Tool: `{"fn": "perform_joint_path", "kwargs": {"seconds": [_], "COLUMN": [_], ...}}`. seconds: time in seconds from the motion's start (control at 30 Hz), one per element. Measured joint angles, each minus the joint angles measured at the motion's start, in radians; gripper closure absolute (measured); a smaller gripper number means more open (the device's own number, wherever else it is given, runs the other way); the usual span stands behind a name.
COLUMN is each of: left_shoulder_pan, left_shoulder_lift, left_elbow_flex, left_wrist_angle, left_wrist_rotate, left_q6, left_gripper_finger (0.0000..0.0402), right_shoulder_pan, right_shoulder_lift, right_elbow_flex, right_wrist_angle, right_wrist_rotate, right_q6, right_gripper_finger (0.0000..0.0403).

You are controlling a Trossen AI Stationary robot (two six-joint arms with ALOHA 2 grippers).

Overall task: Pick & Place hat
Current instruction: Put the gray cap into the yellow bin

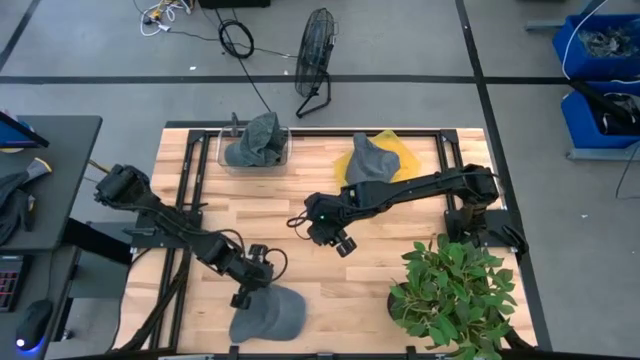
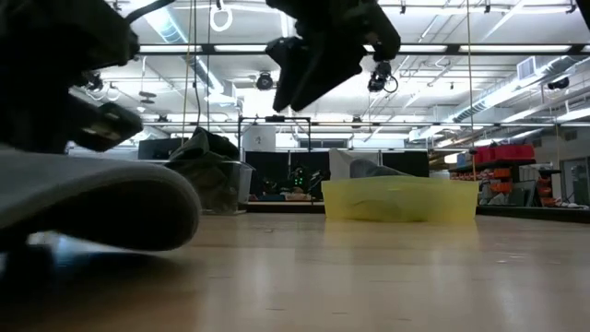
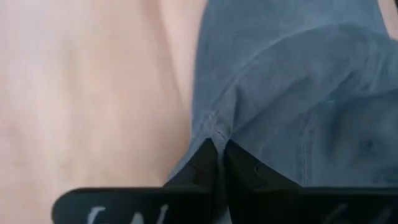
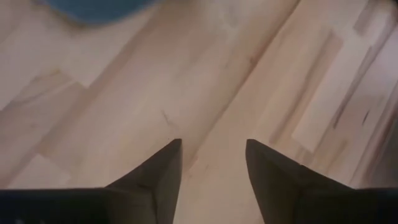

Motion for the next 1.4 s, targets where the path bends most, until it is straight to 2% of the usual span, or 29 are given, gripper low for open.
{"fn": "perform_joint_path", "kwargs": {"seconds": [0.13,0.2,0.27,0.4,0.6,0.63,0.7,0.77,0.83,0.93,1.1,1.27,1.4], "left_shoulder_pan": [0.052,0.084,0.12,0.21,0.362,0.388,0.438,0.479,0.512,0.552,0.586,0.628,0.667], "left_shoulder_lift": [-0.032,-0.045,-0.058,-0.065,-0.066,-0.066,-0.066,-0.066,-0.065,-0.065,-0.065,-0.065,-0.065], "left_elbow_flex": [0.012,0.027,0.041,0.078,0.151,0.163,0.179,0.183,0.184,0.186,0.186,0.186,0.186], "left_wrist_angle": [-0.001,0.007,0.012,0.008,0.037,0.06,0.058,0.058,0.05,0.025,0.016,0.043,0.034], "left_wrist_rotate": [-0.073,-0.119,-0.142,-0.145,-0.109,-0.077,0.051,0.181,0.263,0.286,0.321,0.439,0.573], "left_q6": [0.075,0.171,0.286,0.49,0.702,0.72,0.762,0.773,0.767,0.751,0.83,0.879,0.885], "left_gripper_finger": [0.0386,0.0388,0.039,0.039,0.0392,0.0392,0.0392,0.0392,0.0392,0.0392,0.0393,0.0393,0.0393], "right_shoulder_pan": [0.032,0.053,0.078,0.117,0.122,0.121,0.121,0.121,0.121,0.121,0.122,0.122,0.123], "right_shoulder_lift": [-0.004,-0.005,-0.005,-0.005,-0.005,-0.005,-0.01,-0.01,-0.008,-0.006,-0.005,-0.005,-0.005], "right_elbow_flex": [0.0,0.0,0.0,0.0,0.0,0.0,0.001,0.001,0.001,0.0,-0.001,-0.001,-0.001], "right_wrist_angle": [0.052,0.074,0.103,0.154,0.215,0.209,0.19,0.178,0.152,0.077,0.063,0.091,0.109], "right_wrist_rotate": [0.0,0.0,0.002,0.0,0.004,0.008,0.032,0.102,0.175,0.234,0.203,0.189,0.148], "right_q6": [-0.007,-0.034,-0.128,-0.324,-0.385,-0.4,-0.444,-0.496,-0.542,-0.602,-0.605,-0.72,-0.832], "right_gripper_finger": [0.0226,0.0229,0.0232,0.0236,0.0236,0.0236,0.0237,0.0237,0.0237,0.0237,0.0237,0.0237,0.0237]}}
